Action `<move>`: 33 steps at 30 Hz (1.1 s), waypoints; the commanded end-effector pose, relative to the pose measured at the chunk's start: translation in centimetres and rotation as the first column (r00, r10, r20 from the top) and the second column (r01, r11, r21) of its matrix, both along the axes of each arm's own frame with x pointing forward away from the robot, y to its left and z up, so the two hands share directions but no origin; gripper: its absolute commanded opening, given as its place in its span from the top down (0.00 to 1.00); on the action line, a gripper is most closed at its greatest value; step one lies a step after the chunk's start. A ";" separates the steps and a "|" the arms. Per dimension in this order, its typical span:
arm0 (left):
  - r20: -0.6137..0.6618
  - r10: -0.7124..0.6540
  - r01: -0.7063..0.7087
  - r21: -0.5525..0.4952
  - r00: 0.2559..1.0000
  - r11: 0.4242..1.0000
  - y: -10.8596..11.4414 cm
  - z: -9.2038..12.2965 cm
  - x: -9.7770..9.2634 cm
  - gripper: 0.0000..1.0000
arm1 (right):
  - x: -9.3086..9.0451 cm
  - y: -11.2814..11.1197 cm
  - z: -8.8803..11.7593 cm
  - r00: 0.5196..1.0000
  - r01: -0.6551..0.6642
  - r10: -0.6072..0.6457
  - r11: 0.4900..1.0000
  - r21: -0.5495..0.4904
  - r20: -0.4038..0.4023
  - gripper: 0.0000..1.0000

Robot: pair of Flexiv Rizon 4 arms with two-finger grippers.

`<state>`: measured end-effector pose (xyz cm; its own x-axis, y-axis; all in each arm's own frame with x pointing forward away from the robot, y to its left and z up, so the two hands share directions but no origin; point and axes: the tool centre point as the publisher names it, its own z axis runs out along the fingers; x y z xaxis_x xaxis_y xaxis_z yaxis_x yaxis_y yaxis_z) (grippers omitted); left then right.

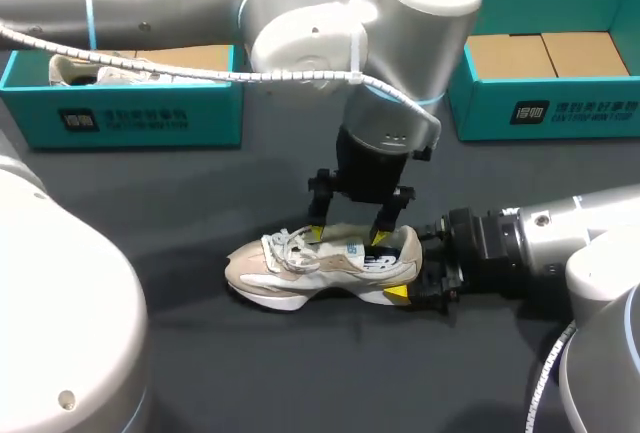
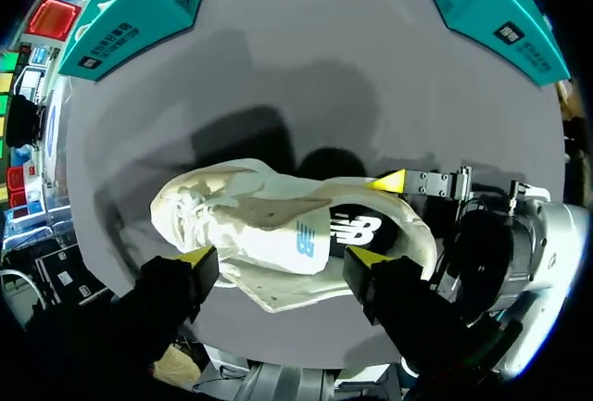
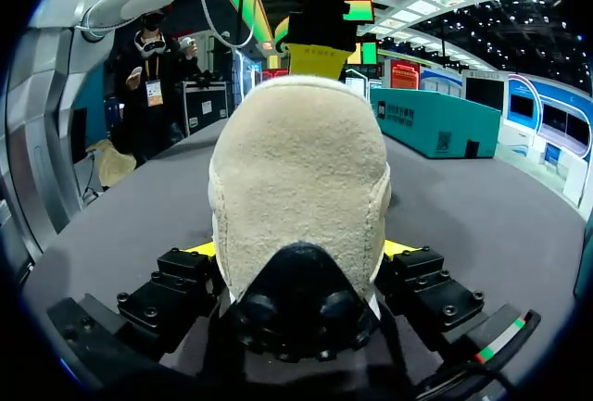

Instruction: Take the shoe out of the shoebox, open the shoe tongue, remove and reinsert the insole, then place the shoe into the shoebox

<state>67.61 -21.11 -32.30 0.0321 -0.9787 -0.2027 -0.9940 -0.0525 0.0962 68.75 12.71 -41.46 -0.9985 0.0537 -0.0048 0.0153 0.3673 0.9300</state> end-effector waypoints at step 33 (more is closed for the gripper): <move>-0.072 0.026 -0.008 0.239 0.997 0.971 -0.4 -4.4 -0.4 0.41 | 0.1 0.2 -0.2 1.000 0.001 -0.001 1.000 -0.005 -0.001 1.00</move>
<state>67.70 -21.15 -36.76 0.0021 -0.9091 -0.4165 -0.9822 -0.0801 0.1698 68.75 12.71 -41.46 -0.9985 0.0537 -0.0047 0.0153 0.3673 0.9300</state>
